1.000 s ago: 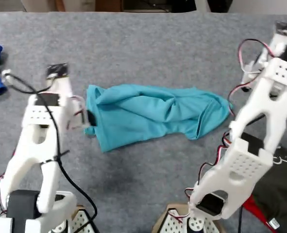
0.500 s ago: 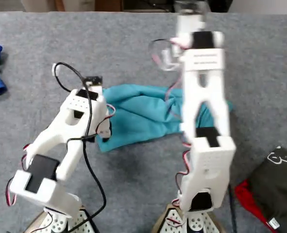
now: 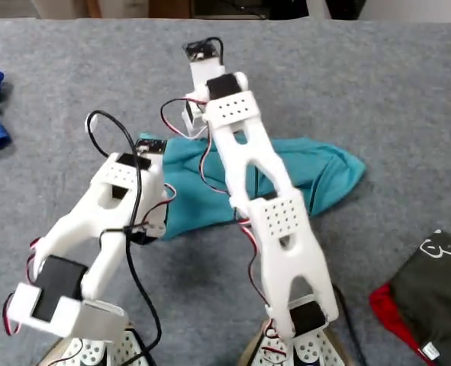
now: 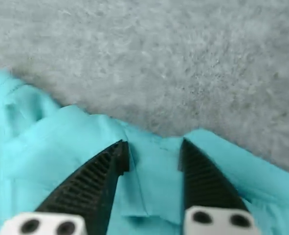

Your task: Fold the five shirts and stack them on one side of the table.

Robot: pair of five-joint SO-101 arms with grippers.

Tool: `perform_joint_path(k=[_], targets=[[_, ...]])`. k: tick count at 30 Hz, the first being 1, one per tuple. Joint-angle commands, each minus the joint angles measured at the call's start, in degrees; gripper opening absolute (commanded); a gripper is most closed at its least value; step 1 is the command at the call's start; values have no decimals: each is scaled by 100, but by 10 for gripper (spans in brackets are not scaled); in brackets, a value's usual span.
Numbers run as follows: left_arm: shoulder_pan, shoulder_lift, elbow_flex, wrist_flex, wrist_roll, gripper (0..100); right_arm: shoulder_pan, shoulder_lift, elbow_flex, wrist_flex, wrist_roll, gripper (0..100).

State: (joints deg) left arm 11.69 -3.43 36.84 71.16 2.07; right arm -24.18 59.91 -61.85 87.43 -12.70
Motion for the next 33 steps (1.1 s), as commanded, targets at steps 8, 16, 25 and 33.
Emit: perform_joint_path(k=[8, 16, 25, 33], targets=[[-44, -760, 475, 62, -290, 20, 910, 936, -2202, 422, -26, 5], [-44, -1007, 633, 35, -334, 20, 2167, 963, -3081, 563, 0, 5], [-281, -1024, 105, 26, -281, 20, 2993, 980, -3073, 325, 519, 5], [-1037, -787, -1301, -431, 193, 22, 3380, 1270, -3073, -387, 475, 6]])
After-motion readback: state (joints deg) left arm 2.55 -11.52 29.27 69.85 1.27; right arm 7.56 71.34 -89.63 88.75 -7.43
